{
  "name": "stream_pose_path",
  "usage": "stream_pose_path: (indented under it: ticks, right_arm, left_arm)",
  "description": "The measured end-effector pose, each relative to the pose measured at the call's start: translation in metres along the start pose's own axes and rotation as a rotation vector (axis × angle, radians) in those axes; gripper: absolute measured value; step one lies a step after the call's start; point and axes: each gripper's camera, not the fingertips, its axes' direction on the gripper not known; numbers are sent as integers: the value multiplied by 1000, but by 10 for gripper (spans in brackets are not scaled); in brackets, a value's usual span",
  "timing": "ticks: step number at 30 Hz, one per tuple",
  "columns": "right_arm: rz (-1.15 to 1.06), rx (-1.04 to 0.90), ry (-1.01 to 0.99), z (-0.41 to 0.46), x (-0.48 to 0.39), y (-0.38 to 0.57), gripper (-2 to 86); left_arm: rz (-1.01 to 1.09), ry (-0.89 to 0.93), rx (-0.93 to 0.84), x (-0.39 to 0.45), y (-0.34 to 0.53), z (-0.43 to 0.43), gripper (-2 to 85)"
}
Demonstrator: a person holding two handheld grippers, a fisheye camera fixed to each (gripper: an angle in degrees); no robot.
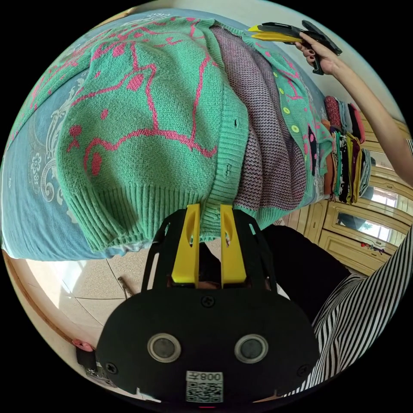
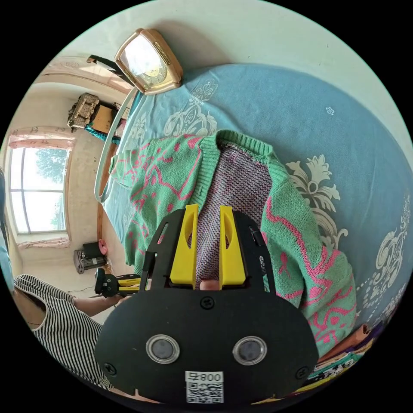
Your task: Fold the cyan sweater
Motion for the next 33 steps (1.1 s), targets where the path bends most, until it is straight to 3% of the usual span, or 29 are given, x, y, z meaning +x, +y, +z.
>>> stream_pose_path:
  ticks: [10, 33]
  right_arm:
    - [134, -72, -117, 75, 32, -19, 76]
    - [88, -68, -198, 64, 43, -13, 4]
  left_arm:
    - [-12, 55, 11, -5, 24, -13, 28]
    - [5, 127, 67, 0, 80, -62, 24]
